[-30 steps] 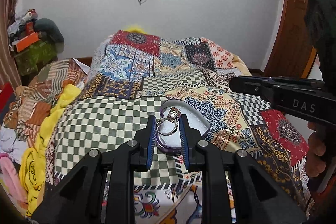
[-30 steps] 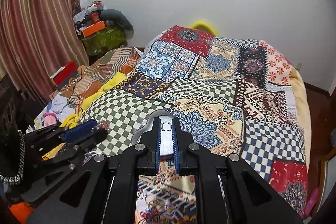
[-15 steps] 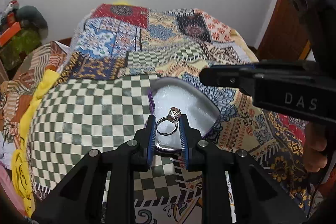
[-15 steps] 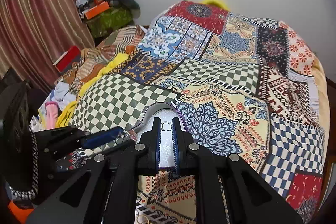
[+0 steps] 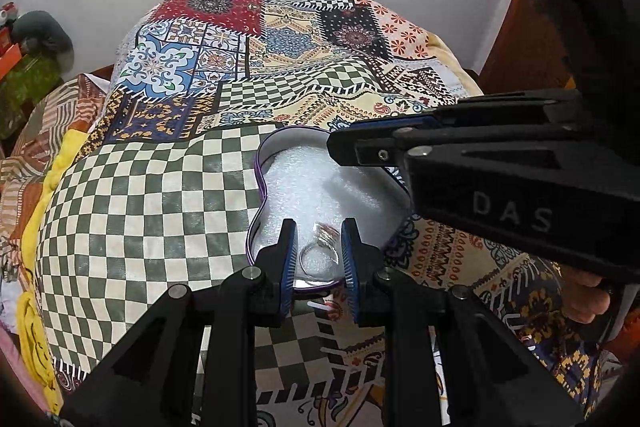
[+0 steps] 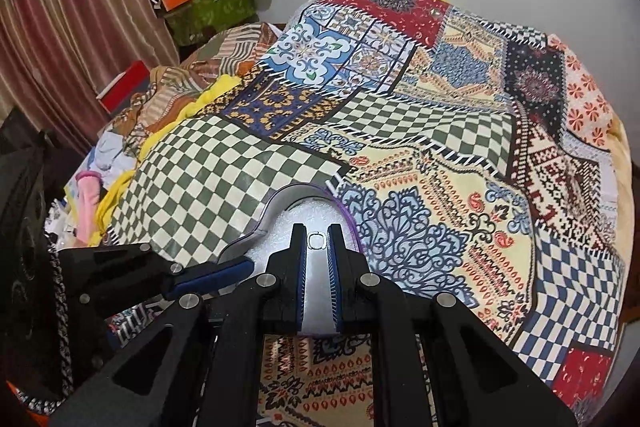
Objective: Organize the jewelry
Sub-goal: 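Lift the left gripper out of the tin and move back to the jewelry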
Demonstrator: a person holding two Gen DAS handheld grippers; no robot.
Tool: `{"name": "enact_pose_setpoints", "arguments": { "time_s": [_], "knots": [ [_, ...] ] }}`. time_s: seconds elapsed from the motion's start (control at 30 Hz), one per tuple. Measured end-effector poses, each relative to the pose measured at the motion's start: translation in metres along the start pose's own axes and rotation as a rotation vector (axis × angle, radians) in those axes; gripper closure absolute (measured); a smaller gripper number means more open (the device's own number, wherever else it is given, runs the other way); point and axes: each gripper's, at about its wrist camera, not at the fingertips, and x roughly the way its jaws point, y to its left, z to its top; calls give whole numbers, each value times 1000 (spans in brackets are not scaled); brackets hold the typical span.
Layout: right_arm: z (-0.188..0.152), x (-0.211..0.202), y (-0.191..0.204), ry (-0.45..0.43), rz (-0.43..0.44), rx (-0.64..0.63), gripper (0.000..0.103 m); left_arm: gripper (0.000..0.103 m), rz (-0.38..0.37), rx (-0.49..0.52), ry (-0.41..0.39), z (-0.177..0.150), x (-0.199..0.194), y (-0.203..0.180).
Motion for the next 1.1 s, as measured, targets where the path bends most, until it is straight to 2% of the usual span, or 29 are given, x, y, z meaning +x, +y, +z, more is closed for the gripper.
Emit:
{"name": "enact_pose_setpoints", "arguments": {
  "time_s": [0.17,0.23,0.3,0.37,0.47,0.53,0.6,0.73,0.8,1.1],
  "knots": [
    [0,-4,-2,10,17,6,93,82,20,4,-5,1,-6,-2],
    [-1,-8,-2,7,6,4,88,82,27,-1,-12,2,-12,-1],
    [-2,-13,-1,-4,-8,6,75,82,38,-8,-24,3,-20,0],
    [-4,-24,-2,-27,-13,18,72,81,56,-11,-40,5,-31,0],
    [-5,-39,-2,-52,-12,33,71,80,81,-19,-68,8,-50,1],
    [-7,-52,-1,-73,-19,36,71,70,91,-28,-89,10,-63,2],
    [-10,-64,2,-91,-28,34,71,67,101,-35,-113,12,-76,2],
    [-21,-89,6,-129,-55,28,68,66,114,-35,-134,11,-100,-4],
    [-27,-100,7,-148,-65,28,63,66,115,-31,-135,8,-108,-8],
    [-65,-136,8,-186,-91,34,62,63,116,12,-104,-20,-128,-34]
  ]
}}
